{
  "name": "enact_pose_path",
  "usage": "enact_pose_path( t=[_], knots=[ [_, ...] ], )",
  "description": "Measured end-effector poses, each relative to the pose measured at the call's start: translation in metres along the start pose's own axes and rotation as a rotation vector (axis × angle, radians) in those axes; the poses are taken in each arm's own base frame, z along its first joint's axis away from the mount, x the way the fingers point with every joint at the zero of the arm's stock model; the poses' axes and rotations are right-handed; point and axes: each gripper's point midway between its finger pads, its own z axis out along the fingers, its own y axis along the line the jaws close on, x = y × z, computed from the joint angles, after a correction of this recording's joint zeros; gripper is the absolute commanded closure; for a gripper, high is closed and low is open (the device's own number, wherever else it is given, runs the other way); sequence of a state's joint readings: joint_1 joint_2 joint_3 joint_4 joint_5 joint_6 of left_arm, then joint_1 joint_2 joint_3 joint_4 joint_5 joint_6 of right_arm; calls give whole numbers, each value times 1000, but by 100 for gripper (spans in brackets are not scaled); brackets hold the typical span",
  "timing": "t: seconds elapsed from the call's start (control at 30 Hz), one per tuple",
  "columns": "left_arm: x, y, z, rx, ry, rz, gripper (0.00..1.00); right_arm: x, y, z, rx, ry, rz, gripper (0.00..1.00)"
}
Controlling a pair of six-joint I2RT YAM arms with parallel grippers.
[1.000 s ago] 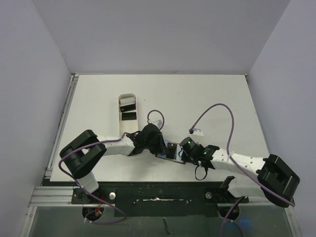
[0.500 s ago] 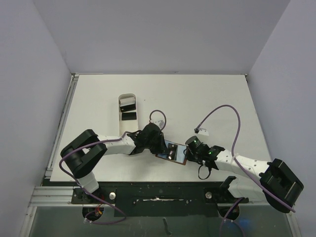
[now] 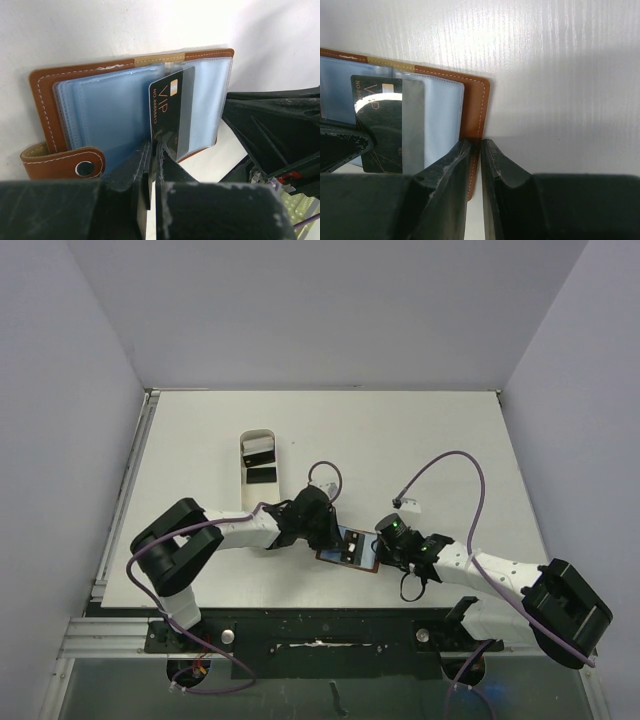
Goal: Put the credit cards into the card holder
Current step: Insert the credit card into the card holder.
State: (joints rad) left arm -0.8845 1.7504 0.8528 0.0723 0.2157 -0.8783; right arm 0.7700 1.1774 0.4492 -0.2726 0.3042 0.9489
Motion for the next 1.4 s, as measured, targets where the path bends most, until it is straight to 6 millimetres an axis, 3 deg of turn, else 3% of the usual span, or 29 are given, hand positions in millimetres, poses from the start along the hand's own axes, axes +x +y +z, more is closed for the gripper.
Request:
enact_pose_path(
  t=[0.17, 0.4, 0.83, 1.13, 1.4],
  knots=[
    [-1, 0, 1, -7, 0, -2, 77, 0, -2, 0, 8, 2, 0, 84],
    [-6, 0, -5, -29, -40, -6, 70, -3, -6, -13, 4, -5, 7, 84],
    [-8, -3, -2, -9, -52, -24, 69, 1, -9, -9, 25, 9, 4, 85],
    [-9, -9, 6, 32, -50, -42, 80, 2, -7, -3, 21, 5, 8, 85],
    [-6, -14, 10, 51, -52, -32, 81, -1, -4, 1, 12, -7, 16, 85]
  ],
)
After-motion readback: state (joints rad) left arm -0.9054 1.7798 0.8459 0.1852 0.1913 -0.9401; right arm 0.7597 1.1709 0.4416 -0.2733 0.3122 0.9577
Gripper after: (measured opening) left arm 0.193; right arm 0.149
